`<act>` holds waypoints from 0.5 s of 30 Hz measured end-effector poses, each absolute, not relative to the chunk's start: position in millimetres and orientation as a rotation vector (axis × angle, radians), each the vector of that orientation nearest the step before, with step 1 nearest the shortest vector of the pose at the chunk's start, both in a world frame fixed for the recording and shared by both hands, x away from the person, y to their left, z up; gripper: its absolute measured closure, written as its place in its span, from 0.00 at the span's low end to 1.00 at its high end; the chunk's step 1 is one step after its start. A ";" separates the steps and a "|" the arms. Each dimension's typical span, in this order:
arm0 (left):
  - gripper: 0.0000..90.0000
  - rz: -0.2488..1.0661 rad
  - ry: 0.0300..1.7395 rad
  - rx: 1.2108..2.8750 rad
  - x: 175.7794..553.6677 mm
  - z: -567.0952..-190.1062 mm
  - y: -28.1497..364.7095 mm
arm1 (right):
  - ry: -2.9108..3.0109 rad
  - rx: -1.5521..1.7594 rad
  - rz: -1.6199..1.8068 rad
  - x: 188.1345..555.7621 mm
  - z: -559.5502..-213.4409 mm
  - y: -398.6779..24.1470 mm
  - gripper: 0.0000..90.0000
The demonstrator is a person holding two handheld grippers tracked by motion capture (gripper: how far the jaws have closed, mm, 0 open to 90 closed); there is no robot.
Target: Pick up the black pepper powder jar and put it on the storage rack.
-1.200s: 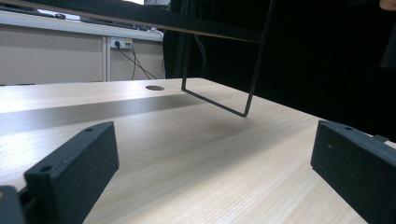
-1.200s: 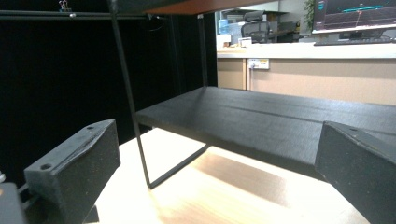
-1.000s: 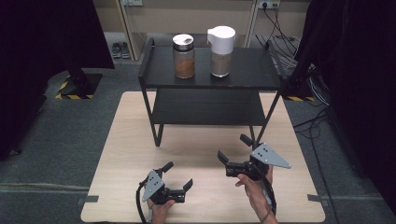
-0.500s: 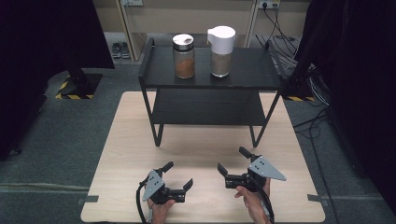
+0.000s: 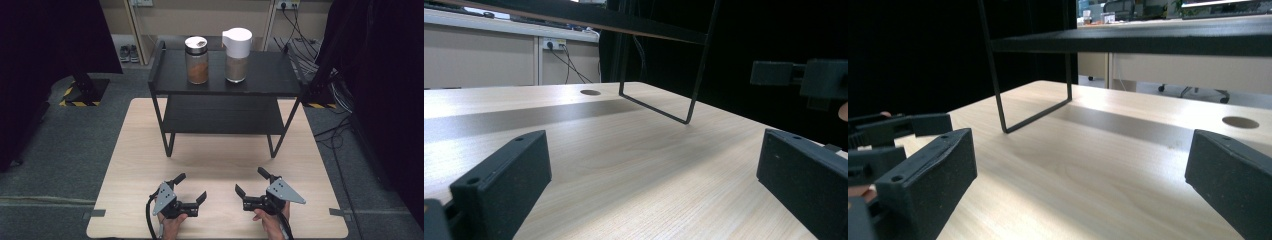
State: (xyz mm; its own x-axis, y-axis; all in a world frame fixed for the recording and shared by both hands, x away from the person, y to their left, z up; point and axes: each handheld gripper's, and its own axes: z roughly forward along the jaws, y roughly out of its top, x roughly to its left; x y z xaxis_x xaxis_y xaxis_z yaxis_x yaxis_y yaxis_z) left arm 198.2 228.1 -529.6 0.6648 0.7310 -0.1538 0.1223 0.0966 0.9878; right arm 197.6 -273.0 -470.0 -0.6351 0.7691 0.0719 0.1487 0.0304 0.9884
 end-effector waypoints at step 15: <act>0.00 0.523 0.764 1.424 197.4 -530.2 228.8 | 1.815 0.973 1.635 189.0 -481.3 -282.7 0.00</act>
State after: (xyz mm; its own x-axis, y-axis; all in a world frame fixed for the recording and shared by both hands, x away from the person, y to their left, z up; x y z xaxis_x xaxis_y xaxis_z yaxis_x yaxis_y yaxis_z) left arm 197.4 228.8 -530.2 0.6651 0.7305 -0.1550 0.1199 0.1004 0.9877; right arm 189.0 -282.7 -481.3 -0.6153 0.7829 0.0924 0.1731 0.0199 0.9847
